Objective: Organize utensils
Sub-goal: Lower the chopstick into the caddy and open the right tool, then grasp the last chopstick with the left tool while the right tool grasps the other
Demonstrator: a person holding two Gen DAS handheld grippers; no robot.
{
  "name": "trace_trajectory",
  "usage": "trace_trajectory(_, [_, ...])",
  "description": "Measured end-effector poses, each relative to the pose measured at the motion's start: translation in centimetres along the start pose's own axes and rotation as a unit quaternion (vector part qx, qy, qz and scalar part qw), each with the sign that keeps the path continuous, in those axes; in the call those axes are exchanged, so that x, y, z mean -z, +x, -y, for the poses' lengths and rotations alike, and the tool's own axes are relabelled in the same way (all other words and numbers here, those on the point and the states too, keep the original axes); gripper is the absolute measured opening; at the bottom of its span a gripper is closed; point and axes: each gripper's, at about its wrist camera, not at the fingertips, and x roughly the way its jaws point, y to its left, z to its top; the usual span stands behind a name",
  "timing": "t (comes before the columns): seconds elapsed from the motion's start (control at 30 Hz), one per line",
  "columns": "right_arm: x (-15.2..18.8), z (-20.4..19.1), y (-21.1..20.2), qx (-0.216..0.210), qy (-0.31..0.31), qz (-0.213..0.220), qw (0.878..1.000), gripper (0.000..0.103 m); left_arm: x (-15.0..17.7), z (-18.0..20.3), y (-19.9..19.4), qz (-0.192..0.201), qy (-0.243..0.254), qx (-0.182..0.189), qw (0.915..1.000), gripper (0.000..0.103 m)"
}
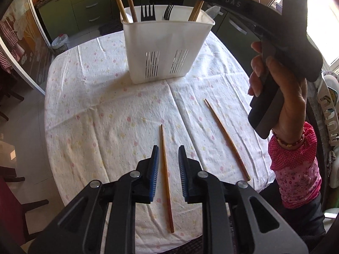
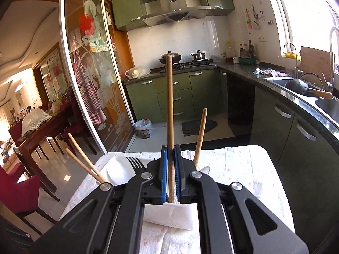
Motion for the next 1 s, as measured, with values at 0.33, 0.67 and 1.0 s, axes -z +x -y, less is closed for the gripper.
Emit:
trace_trajectory(0.33, [1.8,-0.3,-5.7,-0.014,-0.01,0.025,1.0,0.012,1.4,0.1,4.6,-0.081,-0.007,-0.016,0.9965,0.025])
trace_trajectory(0.67, [6.1,0.0,-12.6,-0.036,-0.046,-0.072,0.996,0.02,1.3,0.4,10.1,-0.167,-0.022,-0.03,0.9853,0.029])
trace_trajectory(1.0, [9.1,2.4,-14.2,-0.03,-0.047,-0.15,0.987,0.03,1.3,1.3,12.6,-0.191,-0.009,-0.055,0.98,0.027])
